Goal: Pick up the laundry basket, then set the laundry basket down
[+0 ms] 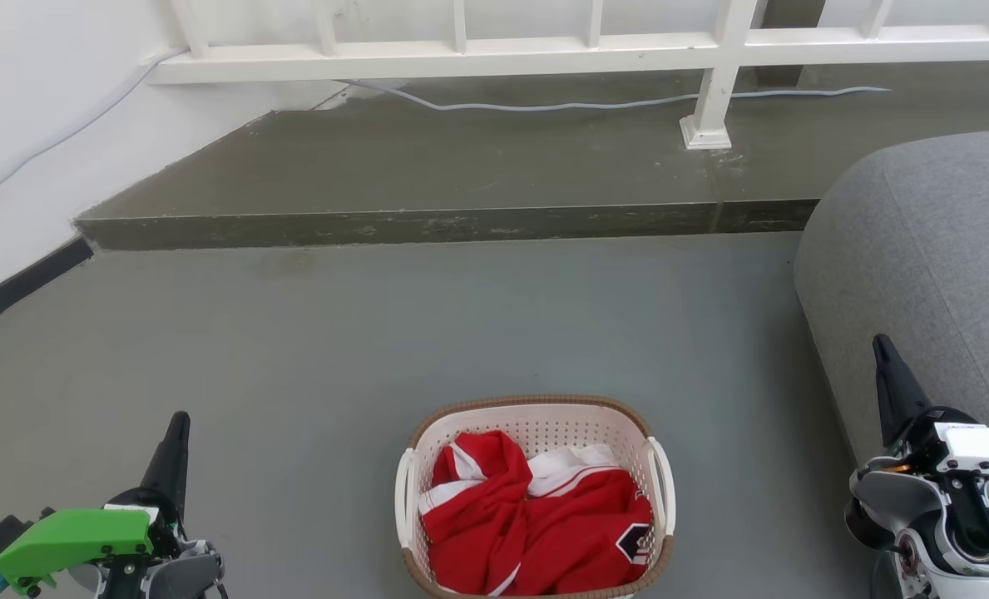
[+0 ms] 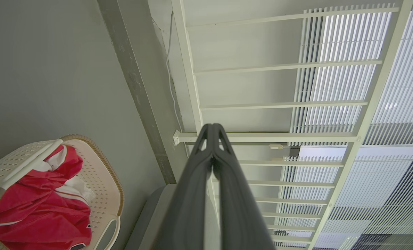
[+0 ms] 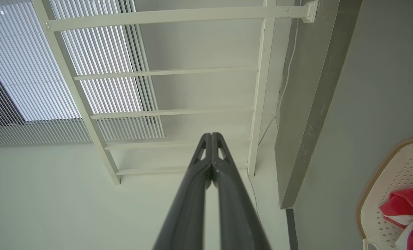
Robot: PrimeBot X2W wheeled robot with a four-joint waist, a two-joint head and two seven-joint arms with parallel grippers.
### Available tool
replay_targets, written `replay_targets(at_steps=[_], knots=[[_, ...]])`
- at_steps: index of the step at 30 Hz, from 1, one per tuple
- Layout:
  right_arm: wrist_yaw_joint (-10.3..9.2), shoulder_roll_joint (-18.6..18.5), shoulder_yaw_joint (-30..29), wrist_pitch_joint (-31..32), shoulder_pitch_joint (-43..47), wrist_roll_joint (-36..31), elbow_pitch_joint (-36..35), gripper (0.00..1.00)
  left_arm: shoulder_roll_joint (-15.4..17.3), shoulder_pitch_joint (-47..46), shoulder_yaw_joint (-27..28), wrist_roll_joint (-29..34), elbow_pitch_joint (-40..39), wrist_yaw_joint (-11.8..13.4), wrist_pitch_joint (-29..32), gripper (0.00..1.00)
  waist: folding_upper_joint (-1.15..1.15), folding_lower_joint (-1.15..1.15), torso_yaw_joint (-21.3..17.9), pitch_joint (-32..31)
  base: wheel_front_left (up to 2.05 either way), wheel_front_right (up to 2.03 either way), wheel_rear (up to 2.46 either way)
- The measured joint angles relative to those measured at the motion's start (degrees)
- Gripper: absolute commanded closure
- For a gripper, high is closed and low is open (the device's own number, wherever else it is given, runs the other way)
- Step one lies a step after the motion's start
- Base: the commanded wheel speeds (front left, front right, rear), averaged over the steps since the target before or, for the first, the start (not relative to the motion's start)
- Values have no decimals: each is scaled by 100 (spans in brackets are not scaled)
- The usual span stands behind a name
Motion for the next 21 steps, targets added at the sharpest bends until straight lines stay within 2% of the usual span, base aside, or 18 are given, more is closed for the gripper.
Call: replay_targets(at_steps=[21], knots=[[1, 7, -12, 1, -1, 0, -2, 100, -4, -1, 23, 1, -4, -1, 19, 100, 0, 0, 0, 1, 0, 0, 0]])
